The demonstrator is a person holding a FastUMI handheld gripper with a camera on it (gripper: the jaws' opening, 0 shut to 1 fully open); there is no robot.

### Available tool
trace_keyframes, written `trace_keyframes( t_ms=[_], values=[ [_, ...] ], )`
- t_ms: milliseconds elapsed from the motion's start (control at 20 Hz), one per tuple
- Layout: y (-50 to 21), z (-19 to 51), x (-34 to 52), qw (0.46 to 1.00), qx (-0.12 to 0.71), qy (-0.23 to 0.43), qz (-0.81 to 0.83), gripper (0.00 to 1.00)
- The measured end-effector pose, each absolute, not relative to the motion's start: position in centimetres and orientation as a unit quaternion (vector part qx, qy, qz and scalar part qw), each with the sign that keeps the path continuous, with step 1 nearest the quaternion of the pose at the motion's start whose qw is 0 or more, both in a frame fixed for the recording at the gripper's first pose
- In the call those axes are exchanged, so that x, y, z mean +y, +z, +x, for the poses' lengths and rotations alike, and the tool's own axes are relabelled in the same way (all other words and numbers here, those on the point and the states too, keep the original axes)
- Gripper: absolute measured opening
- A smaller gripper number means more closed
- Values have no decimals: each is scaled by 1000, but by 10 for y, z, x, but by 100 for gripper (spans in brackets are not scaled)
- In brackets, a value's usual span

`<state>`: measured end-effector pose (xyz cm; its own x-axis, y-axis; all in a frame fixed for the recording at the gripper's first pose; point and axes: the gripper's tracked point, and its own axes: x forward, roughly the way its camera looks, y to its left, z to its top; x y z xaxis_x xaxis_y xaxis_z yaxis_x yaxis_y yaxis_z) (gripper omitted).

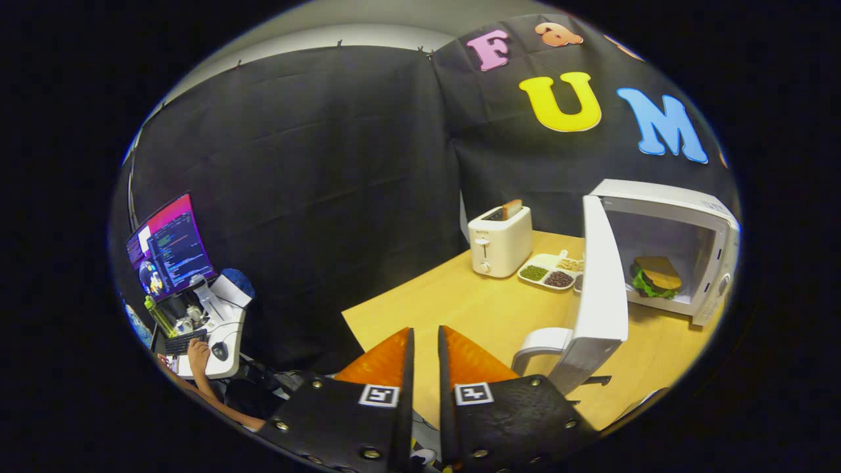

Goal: Open the microwave, put the food inside, and close the microwave door.

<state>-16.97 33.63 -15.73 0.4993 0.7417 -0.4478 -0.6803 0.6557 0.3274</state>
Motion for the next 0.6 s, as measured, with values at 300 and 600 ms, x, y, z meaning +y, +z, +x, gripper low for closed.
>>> trace_keyframes(
  t_ms=[300, 600],
  values=[
    [-187, -156, 320, 871, 319, 371, 46, 1],
    [-191, -146, 280, 881, 323, 344, 38, 1]
  ],
)
